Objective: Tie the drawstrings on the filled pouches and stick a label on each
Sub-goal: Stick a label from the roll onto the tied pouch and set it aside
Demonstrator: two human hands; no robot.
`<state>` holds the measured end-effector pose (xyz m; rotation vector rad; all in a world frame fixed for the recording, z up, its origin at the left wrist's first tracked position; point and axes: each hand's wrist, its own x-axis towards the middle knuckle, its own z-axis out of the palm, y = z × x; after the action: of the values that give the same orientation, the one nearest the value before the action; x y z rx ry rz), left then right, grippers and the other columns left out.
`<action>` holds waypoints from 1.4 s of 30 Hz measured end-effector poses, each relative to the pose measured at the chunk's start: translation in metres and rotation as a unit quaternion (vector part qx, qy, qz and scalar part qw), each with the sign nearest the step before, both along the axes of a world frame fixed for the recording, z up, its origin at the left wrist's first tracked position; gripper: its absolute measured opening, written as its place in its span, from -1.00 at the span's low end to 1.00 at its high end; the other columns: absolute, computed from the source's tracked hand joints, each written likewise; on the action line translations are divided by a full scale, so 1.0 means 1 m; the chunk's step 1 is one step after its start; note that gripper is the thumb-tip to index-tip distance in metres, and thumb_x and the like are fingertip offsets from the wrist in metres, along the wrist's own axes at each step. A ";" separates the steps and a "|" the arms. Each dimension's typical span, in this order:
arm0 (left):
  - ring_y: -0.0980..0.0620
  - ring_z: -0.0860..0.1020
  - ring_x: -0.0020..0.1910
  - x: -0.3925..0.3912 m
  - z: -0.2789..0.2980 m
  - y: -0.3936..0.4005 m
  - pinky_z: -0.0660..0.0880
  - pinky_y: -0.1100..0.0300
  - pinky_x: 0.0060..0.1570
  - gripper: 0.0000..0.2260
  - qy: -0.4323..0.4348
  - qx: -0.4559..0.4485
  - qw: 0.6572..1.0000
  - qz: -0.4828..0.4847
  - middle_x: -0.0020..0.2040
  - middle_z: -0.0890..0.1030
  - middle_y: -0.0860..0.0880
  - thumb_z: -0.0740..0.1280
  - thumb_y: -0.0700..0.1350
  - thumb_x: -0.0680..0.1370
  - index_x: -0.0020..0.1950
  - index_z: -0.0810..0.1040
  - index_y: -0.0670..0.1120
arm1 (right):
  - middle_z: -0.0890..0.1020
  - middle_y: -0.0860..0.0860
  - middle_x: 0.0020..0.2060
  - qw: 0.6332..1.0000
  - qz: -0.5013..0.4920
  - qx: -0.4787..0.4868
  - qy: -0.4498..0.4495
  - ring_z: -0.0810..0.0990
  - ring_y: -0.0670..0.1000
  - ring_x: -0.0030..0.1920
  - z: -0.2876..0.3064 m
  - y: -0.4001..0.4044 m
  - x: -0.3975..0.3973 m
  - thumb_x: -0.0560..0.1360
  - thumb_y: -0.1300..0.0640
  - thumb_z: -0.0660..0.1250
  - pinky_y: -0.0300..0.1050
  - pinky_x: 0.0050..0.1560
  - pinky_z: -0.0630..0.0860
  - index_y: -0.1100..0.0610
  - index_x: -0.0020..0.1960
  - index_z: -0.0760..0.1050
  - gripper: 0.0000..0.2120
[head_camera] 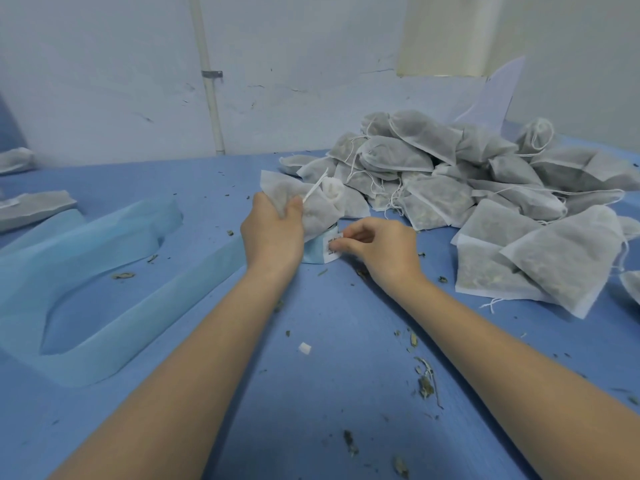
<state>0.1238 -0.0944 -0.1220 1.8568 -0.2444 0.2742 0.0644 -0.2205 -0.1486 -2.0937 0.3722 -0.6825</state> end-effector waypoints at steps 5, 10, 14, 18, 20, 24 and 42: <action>0.02 0.31 -0.28 -0.001 0.001 0.000 0.13 0.23 -0.31 -0.77 -0.004 0.017 1.000 0.004 -0.29 0.32 0.07 0.21 -0.02 0.60 -0.06 0.31 -0.17 | 0.63 -0.10 -0.35 0.999 -0.018 -0.040 0.002 0.54 -0.21 -0.33 -0.002 0.004 -0.003 0.33 0.08 0.57 -0.47 -0.22 0.41 0.06 -0.27 0.58 -0.84; -0.04 0.33 -0.15 -0.003 0.001 -0.001 0.13 0.25 -0.29 -0.78 0.004 0.022 1.000 0.008 -0.19 0.38 -0.02 0.21 -0.01 0.60 -0.05 0.31 -0.16 | 0.55 -0.14 -0.40 0.995 -0.019 -0.101 0.007 0.52 -0.15 -0.32 -0.003 0.015 -0.007 0.40 0.09 0.51 -0.47 -0.20 0.38 0.05 -0.30 0.50 -0.79; -0.04 0.34 -0.12 -0.004 0.002 0.000 0.12 0.25 -0.29 -0.77 0.002 0.023 1.000 0.016 -0.11 0.40 -0.06 0.22 -0.01 0.60 0.01 0.38 -0.19 | 0.66 0.03 -0.29 0.995 0.034 -0.091 0.032 0.62 -0.02 -0.20 0.000 0.023 -0.013 0.36 0.09 0.54 -0.29 -0.13 0.43 0.00 -0.31 0.49 -0.77; -0.05 0.33 -0.16 -0.004 0.002 0.000 0.12 0.23 -0.29 -0.78 -0.006 0.021 1.000 0.012 -0.19 0.39 -0.03 0.22 -0.02 0.60 -0.06 0.32 -0.17 | 0.53 0.00 -0.20 0.983 0.124 -0.100 0.087 0.45 -0.23 -0.29 0.005 0.028 -0.022 0.34 -0.03 0.55 -0.36 -0.24 0.29 -0.12 -0.31 0.51 -0.79; -0.04 0.32 -0.21 -0.005 0.001 0.001 0.11 0.22 -0.31 -0.76 -0.012 0.017 1.000 0.002 -0.28 0.35 0.02 0.23 -0.02 0.59 -0.12 0.30 -0.16 | 0.49 -0.03 -0.01 0.981 0.141 -0.087 0.100 0.46 -0.35 -0.08 0.010 0.025 -0.029 0.34 -0.05 0.55 -0.49 -0.15 0.26 -0.08 -0.26 0.57 -0.84; 0.14 0.34 -0.34 -0.008 0.002 0.004 0.26 0.29 -0.34 -0.71 -0.054 -0.017 0.998 -0.037 -0.32 0.37 0.08 0.30 -0.03 0.55 -0.28 0.26 -0.03 | 0.24 -0.07 0.47 0.994 0.091 -0.057 0.038 0.18 -0.12 0.47 0.028 0.014 -0.042 0.33 -0.06 0.54 -0.27 0.30 0.13 -0.07 -0.22 0.60 -0.86; -0.01 0.54 -0.18 -0.026 0.016 0.005 0.44 0.14 -0.11 -0.73 0.037 -0.113 0.931 -0.344 -0.19 0.63 -0.17 0.40 -0.04 0.36 -0.08 0.63 -0.22 | 0.51 -0.15 0.10 0.991 0.031 -0.074 -0.106 0.44 -0.29 0.09 0.048 -0.008 -0.045 0.37 0.08 0.53 -0.43 0.10 0.30 -0.08 -0.14 0.47 -0.77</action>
<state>0.0975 -0.0894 -0.1059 1.4457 -0.7546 -0.2458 0.0194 -0.2282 -0.1010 -2.1354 0.1415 -0.9084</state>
